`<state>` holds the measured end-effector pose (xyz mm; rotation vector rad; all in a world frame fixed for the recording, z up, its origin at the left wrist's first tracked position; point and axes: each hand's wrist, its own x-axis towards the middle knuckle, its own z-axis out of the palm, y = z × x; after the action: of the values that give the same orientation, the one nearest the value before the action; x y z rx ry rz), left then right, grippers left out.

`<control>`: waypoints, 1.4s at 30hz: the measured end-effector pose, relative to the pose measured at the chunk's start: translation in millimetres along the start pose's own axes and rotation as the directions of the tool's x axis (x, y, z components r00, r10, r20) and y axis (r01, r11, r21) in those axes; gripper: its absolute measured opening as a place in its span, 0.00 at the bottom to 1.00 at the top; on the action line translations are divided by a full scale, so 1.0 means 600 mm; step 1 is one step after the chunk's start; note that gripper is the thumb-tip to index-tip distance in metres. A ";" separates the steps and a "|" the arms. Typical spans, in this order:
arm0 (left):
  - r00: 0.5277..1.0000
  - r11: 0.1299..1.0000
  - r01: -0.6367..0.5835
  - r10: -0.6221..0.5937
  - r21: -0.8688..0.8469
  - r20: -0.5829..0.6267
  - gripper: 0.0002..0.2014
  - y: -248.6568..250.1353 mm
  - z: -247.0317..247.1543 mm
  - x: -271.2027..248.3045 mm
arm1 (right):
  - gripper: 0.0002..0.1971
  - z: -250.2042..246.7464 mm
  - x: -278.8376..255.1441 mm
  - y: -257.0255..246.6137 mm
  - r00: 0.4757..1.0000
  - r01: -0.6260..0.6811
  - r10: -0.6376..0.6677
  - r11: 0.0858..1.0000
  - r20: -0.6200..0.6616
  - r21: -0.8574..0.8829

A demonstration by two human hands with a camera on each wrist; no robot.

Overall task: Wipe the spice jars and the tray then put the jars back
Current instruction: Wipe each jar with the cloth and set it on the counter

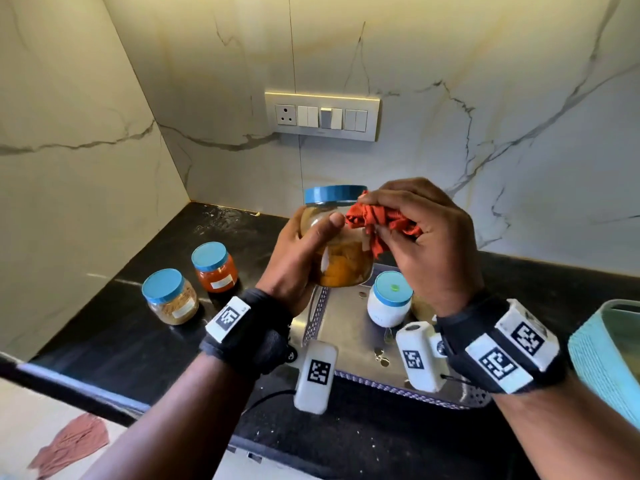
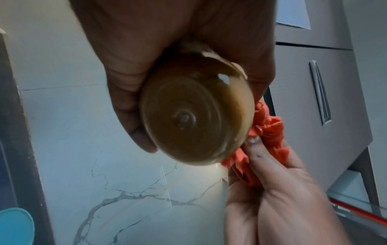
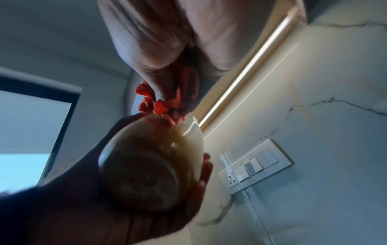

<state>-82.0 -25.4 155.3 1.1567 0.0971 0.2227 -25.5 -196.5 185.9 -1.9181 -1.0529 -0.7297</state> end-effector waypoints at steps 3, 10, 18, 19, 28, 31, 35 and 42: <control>1.000 0.997 0.003 -0.004 -0.072 -0.016 0.43 0.015 -0.004 0.000 | 0.18 0.015 -0.041 -0.023 0.990 0.092 -0.090 0.996 0.108 -0.018; 0.997 0.998 -0.038 0.035 -0.044 -0.064 0.40 0.006 -0.030 -0.009 | 0.19 0.035 -0.037 -0.026 0.993 0.078 -0.075 0.997 0.092 -0.023; 0.991 0.997 -0.072 0.067 -0.033 -0.114 0.40 0.026 -0.043 -0.014 | 0.20 0.057 -0.065 -0.052 0.975 0.157 -0.147 0.986 0.165 -0.052; 0.989 0.997 -0.077 0.074 -0.025 -0.125 0.38 0.027 -0.046 -0.016 | 0.19 0.061 -0.079 -0.056 0.959 0.210 -0.192 0.976 0.209 -0.064; 0.991 0.996 -0.077 0.071 -0.046 -0.111 0.56 0.025 -0.035 -0.020 | 0.13 0.040 -0.050 -0.021 0.999 0.010 -0.014 0.997 0.048 0.081; 0.998 0.999 -0.046 0.045 -0.016 -0.034 0.49 0.014 -0.026 -0.026 | 0.12 0.030 -0.033 0.006 0.989 -0.138 0.145 0.958 -0.011 0.250; 0.997 1.000 -0.016 0.015 0.024 0.074 0.45 0.024 -0.030 -0.019 | 0.14 0.022 -0.021 0.009 0.992 -0.116 0.126 0.950 -0.016 0.291; 0.996 0.956 -0.021 -0.006 0.292 0.093 0.20 0.048 -0.039 -0.021 | 0.13 0.034 -0.031 -0.002 0.999 -0.004 -0.002 0.982 0.035 0.189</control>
<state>-102.1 3.9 171.9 1.4611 0.0444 0.1641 -33.6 -185.8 161.6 -1.7736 -1.1024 -0.5754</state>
